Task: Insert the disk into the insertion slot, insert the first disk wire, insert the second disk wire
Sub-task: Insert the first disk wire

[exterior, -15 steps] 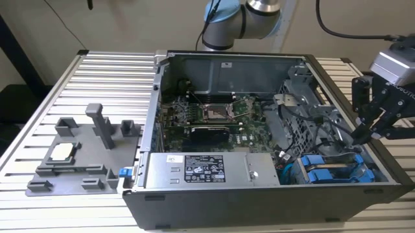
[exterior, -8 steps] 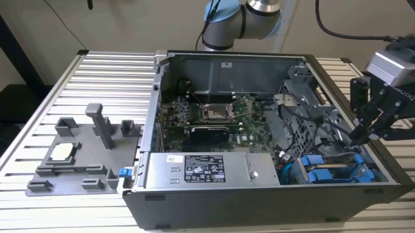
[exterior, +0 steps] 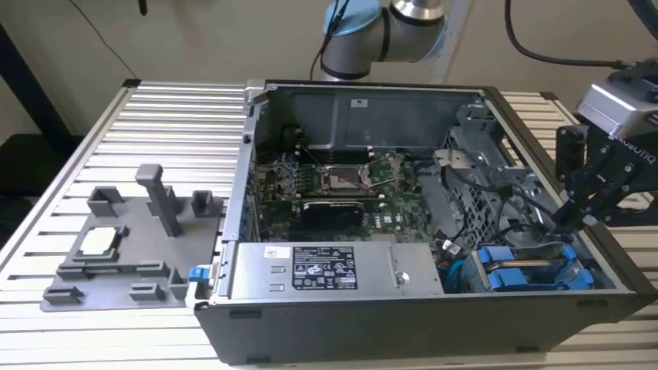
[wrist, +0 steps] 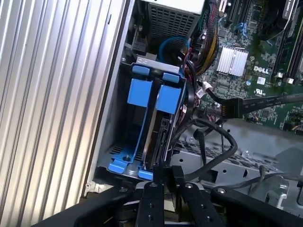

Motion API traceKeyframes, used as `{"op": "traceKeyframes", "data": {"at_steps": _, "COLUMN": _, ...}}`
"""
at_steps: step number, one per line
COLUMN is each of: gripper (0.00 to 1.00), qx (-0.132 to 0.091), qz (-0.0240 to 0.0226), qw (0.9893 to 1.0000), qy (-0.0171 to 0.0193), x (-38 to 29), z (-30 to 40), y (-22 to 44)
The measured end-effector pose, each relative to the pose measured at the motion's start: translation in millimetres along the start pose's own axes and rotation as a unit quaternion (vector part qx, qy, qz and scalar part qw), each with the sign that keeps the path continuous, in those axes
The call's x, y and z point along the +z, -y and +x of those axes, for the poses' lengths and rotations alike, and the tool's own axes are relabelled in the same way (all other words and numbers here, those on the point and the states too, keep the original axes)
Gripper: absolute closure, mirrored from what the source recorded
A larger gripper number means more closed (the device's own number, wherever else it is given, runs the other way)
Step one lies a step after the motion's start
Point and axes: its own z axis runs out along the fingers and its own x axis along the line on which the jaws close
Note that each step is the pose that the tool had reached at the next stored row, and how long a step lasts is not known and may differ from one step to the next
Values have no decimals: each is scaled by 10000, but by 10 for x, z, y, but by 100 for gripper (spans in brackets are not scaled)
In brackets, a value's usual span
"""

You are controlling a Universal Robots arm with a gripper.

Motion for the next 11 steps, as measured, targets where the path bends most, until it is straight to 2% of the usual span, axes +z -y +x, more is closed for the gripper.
{"op": "traceKeyframes", "data": {"at_steps": 5, "gripper": 81, "qx": 72, "qz": -18, "qw": 10000, "qy": 38, "x": 10, "z": 47, "y": -23}}
{"op": "traceKeyframes", "data": {"at_steps": 11, "gripper": 81, "qx": 145, "qz": -31, "qw": 9999, "qy": 57, "x": 25, "z": 93, "y": -58}}
